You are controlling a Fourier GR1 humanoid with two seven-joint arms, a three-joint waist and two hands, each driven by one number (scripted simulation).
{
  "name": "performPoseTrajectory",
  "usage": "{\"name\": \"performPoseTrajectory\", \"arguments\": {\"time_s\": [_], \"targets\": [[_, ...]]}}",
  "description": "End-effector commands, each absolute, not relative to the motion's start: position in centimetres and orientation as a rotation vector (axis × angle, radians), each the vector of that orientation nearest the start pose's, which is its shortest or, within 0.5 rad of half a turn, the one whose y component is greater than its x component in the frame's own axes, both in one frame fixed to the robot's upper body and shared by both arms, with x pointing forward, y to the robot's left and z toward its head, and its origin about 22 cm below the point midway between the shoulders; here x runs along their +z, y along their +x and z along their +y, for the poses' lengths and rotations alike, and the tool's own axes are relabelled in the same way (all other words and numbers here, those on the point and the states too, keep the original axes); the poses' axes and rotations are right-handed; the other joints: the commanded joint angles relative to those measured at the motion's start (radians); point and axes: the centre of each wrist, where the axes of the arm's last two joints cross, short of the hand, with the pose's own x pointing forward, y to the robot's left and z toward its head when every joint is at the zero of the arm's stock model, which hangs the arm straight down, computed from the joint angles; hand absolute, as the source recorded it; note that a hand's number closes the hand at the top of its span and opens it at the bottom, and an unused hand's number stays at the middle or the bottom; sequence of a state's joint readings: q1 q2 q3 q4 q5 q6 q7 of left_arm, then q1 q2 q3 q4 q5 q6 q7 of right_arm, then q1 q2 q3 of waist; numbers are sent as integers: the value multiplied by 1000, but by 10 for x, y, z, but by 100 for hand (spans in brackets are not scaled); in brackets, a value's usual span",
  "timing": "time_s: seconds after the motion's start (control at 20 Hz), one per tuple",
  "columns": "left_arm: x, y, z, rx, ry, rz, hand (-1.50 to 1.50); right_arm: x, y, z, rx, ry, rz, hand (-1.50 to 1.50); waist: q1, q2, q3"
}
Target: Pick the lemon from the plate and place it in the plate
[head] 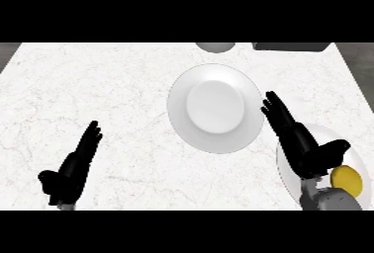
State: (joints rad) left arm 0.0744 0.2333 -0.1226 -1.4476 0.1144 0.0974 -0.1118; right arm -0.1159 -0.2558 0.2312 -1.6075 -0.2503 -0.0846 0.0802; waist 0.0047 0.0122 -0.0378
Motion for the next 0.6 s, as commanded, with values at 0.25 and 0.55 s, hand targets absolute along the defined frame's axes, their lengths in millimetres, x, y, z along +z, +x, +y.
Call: {"name": "performPoseTrajectory", "arguments": {"time_s": [0.25,0.55], "targets": [[-1,248,308,-57,269,-1458,0,98,249,-385,378,-297,-1554,150,-44,-14,39],[1,259,295,-12,221,-1411,0,69,199,-448,310,-758,-1683,-150,-73,-16,42]]}}
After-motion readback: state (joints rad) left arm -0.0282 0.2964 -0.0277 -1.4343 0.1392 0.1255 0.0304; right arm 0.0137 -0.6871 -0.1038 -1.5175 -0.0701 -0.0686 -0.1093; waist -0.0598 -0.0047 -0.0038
